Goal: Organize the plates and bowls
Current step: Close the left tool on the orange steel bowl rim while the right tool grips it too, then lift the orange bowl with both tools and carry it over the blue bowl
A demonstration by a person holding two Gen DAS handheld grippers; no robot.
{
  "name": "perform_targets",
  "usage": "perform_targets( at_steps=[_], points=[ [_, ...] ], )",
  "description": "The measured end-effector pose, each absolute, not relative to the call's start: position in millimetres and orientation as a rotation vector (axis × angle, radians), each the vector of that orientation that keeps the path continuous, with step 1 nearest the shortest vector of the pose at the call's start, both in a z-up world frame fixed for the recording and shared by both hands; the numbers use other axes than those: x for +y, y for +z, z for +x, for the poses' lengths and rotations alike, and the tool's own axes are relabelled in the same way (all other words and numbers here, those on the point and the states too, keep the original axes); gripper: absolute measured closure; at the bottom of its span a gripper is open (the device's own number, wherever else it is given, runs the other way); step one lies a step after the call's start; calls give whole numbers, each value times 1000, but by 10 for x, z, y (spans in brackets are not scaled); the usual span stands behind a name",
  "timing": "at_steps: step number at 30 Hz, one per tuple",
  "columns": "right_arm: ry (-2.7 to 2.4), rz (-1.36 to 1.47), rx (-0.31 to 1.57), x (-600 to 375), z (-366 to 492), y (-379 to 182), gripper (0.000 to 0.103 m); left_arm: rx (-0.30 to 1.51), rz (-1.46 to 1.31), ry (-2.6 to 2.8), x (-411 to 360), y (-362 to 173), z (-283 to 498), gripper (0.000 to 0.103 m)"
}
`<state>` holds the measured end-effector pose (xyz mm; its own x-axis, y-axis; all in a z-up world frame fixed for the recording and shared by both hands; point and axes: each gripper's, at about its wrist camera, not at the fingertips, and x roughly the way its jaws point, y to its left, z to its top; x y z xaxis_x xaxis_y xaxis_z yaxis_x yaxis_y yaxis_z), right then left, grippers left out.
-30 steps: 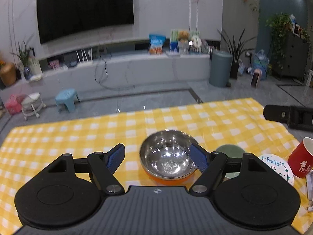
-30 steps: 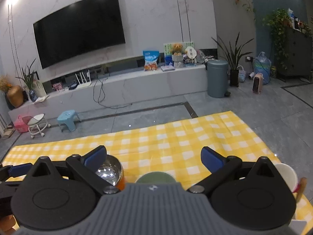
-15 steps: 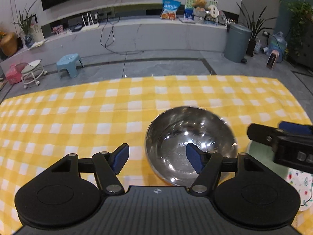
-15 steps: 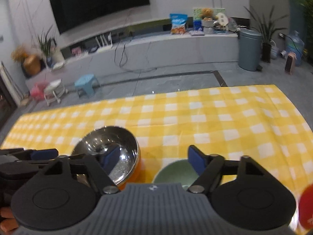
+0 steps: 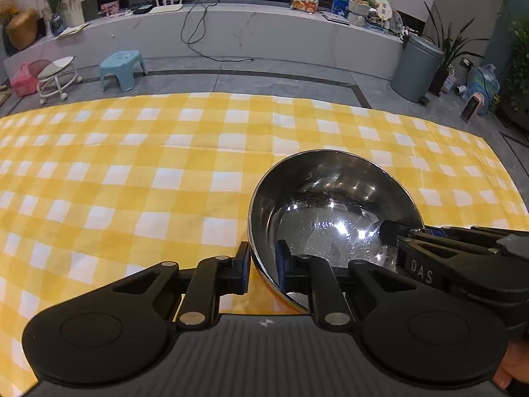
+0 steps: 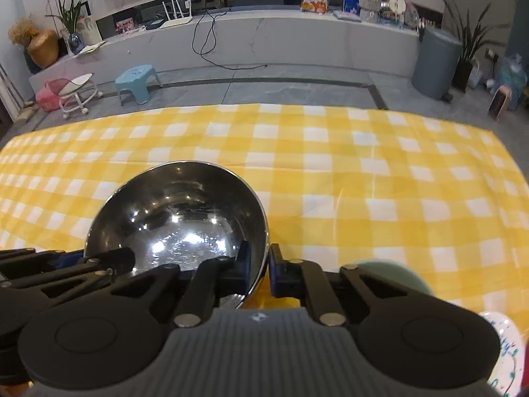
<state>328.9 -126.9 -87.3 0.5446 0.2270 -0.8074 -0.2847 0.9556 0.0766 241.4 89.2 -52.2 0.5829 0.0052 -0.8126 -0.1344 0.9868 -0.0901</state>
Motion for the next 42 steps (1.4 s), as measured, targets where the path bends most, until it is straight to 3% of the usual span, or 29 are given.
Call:
perform_targets(
  at_steps=[20,35,42],
  points=[
    [221,87,752,-1594,2626,-324,97,814,-34,49,622,-61,2128,94],
    [290,170,646,-1821,1626,344,94,666,107,16,397,707,1370,97],
    [363,205,642,-1879,1154,444,94,673,12,17,542,807,953,97]
  ],
)
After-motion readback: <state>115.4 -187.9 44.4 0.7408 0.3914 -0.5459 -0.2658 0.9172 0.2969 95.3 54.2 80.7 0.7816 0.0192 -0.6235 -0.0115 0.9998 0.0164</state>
